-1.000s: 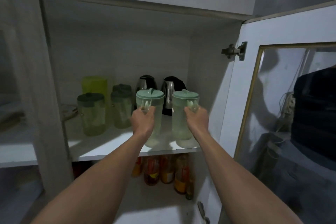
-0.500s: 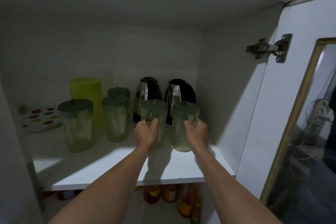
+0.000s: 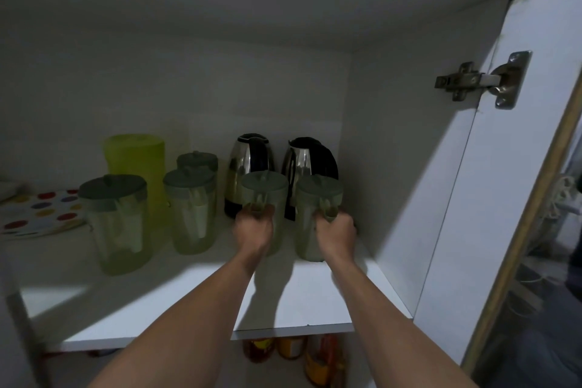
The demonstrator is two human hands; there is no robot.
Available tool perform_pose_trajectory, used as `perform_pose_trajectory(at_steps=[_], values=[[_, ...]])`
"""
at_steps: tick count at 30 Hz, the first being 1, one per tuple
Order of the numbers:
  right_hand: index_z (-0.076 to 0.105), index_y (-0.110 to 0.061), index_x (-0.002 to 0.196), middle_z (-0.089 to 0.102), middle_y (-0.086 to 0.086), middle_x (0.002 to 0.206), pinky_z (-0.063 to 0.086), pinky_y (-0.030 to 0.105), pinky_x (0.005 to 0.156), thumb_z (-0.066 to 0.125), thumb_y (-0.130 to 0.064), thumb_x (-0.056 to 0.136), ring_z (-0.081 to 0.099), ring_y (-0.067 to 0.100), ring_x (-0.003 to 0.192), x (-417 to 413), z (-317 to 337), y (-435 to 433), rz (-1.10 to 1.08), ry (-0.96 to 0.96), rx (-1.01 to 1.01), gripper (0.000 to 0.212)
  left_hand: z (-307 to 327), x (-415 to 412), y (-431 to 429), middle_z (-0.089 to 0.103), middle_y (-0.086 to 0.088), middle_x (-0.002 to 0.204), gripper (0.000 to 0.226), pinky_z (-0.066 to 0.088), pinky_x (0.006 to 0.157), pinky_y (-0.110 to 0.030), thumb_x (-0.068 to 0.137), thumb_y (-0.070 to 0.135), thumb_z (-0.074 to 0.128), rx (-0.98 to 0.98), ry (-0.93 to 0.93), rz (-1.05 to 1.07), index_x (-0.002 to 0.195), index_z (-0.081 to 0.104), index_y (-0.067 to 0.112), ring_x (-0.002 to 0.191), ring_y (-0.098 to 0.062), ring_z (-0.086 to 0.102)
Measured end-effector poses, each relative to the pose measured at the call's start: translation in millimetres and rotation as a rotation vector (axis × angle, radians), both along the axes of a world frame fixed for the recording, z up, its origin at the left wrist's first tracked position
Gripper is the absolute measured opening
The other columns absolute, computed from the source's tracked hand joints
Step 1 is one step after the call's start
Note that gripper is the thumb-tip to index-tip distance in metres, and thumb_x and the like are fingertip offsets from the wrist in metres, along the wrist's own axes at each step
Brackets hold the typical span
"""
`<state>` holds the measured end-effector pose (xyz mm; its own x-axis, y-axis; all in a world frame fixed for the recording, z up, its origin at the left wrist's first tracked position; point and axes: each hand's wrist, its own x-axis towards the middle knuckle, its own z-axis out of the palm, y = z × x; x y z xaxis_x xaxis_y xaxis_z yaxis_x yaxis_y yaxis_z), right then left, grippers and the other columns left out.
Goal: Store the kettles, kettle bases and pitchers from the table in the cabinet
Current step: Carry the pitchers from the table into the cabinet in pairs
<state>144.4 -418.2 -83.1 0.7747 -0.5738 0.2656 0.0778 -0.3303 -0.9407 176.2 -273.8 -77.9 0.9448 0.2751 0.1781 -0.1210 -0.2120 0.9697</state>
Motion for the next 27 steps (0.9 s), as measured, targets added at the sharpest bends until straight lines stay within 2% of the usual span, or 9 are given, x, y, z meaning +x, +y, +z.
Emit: perform_pose_trajectory(at_steps=[5,9,12,14,16,18,23,25,27], values=[[0.068,-0.006,0.092,0.066,0.004,0.077,0.038,0.026,0.066,0.067,-0.030,0.090,0.062,0.028,0.078,-2,3,-1,0.017,0.063,0.004,0.024,1,2,4,0.070,-0.018,0.095,0.033,0.040,0.072,-0.027,0.092,0.034,0.064,0.052,0.029,-0.018,0.101,0.068,0.003,0.094,-0.036,0.064],[0.071,-0.011,0.098,0.072,0.005,0.090,0.043,0.026,0.069,0.074,-0.046,0.083,0.067,0.029,0.086,-7,3,0,0.008,0.130,-0.003,0.038,5,-5,7,0.067,-0.021,0.116,0.052,0.046,0.088,-0.034,0.091,0.041,0.067,0.123,0.001,0.019,0.123,0.058,0.001,0.111,-0.039,0.061],[0.068,-0.013,0.099,0.070,0.004,0.092,0.049,0.030,0.070,0.077,-0.056,0.075,0.067,0.027,0.085,-18,4,1,-0.019,0.186,-0.048,0.050,9,-16,9,0.065,-0.023,0.109,0.062,0.047,0.085,-0.035,0.086,0.052,0.068,0.209,0.046,0.048,0.113,0.054,-0.001,0.106,-0.039,0.061],[0.062,-0.012,0.104,0.067,0.006,0.100,0.055,0.037,0.077,0.076,-0.063,0.069,0.066,0.030,0.092,-29,5,2,-0.051,0.219,-0.098,0.063,12,-23,13,0.065,-0.022,0.106,0.074,0.048,0.089,-0.042,0.076,0.067,0.066,0.295,0.077,0.092,0.105,0.051,0.000,0.102,-0.040,0.061],[0.057,-0.010,0.113,0.063,0.009,0.111,0.056,0.043,0.082,0.074,-0.064,0.072,0.063,0.033,0.101,-42,11,2,-0.097,0.241,-0.165,0.070,17,-33,15,0.058,-0.023,0.118,0.084,0.045,0.094,-0.046,0.073,0.066,0.071,0.316,0.057,0.156,0.119,0.047,0.000,0.111,-0.041,0.053],[0.054,-0.009,0.122,0.059,0.011,0.121,0.055,0.044,0.086,0.070,-0.058,0.082,0.060,0.034,0.110,-55,20,2,-0.145,0.246,-0.245,0.065,27,-48,15,0.051,-0.023,0.127,0.079,0.042,0.093,-0.046,0.079,0.055,0.073,0.314,-0.020,0.190,0.127,0.040,0.001,0.117,-0.039,0.047],[0.048,-0.010,0.133,0.052,0.012,0.135,0.046,0.046,0.099,0.059,-0.038,0.096,0.050,0.034,0.125,-108,49,7,-0.175,0.233,-0.411,0.047,49,-95,27,0.060,-0.010,0.112,0.042,0.045,0.079,-0.040,0.095,0.051,0.053,0.428,-0.281,0.091,0.113,0.045,0.014,0.101,-0.028,0.052],[0.051,-0.009,0.125,0.056,0.014,0.125,0.048,0.041,0.092,0.057,-0.031,0.097,0.055,0.034,0.117,-134,60,12,-0.142,0.207,-0.486,0.036,59,-113,36,0.062,-0.008,0.109,0.038,0.048,0.079,-0.042,0.097,0.051,0.047,0.520,-0.340,0.009,0.113,0.048,0.016,0.101,-0.028,0.055],[0.053,-0.009,0.102,0.060,0.014,0.106,0.046,0.036,0.075,0.056,-0.027,0.094,0.059,0.034,0.098,-162,72,19,-0.120,0.193,-0.558,0.020,69,-135,45,0.064,-0.010,0.111,0.039,0.050,0.080,-0.044,0.099,0.050,0.043,0.626,-0.395,-0.092,0.115,0.051,0.016,0.101,-0.030,0.057]])
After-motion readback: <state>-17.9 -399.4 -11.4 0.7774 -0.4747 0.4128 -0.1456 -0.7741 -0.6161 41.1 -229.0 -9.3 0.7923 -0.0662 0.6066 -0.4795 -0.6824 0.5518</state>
